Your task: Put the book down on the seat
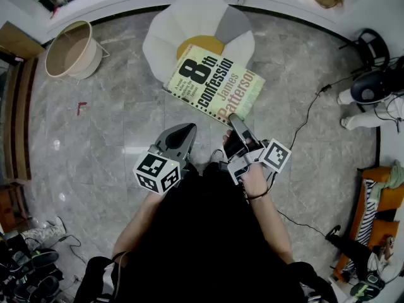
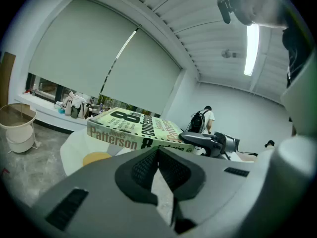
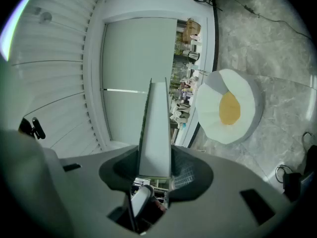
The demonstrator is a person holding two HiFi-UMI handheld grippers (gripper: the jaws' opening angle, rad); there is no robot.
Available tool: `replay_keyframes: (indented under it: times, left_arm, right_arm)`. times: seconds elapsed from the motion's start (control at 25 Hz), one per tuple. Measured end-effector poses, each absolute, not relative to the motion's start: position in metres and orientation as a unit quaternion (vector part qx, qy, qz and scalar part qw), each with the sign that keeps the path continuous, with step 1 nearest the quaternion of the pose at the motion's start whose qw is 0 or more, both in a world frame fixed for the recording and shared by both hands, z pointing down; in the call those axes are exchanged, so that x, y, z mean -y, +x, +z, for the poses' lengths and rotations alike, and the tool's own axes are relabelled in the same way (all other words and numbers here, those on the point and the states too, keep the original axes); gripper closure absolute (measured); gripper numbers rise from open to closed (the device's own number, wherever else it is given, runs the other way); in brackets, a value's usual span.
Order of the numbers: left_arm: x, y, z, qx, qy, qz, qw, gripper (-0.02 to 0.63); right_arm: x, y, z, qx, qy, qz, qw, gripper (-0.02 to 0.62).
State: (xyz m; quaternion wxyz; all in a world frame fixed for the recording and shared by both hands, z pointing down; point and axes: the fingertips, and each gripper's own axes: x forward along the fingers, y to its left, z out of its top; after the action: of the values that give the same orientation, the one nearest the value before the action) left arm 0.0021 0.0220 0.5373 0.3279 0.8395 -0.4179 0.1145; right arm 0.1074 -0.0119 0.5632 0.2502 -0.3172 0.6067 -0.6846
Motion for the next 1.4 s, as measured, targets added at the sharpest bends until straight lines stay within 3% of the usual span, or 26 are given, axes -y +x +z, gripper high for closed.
replay_keyframes:
  times: [1.0,1.4]
  left_arm:
    - [-0.010,0.013,0.543,0.433,0.826,0.108,0.345,0.595]
    - [0.011,0.012,0.555,0.461,0.804,0.116,0.357,0.595]
  right_arm:
    - [0.016,0.110,0.562,-0.615,-0.311,-0.683,0.243,0.417]
    - [0.023,0.113,0.569,-0.636,-0.291,-0.687,0.195,0.417]
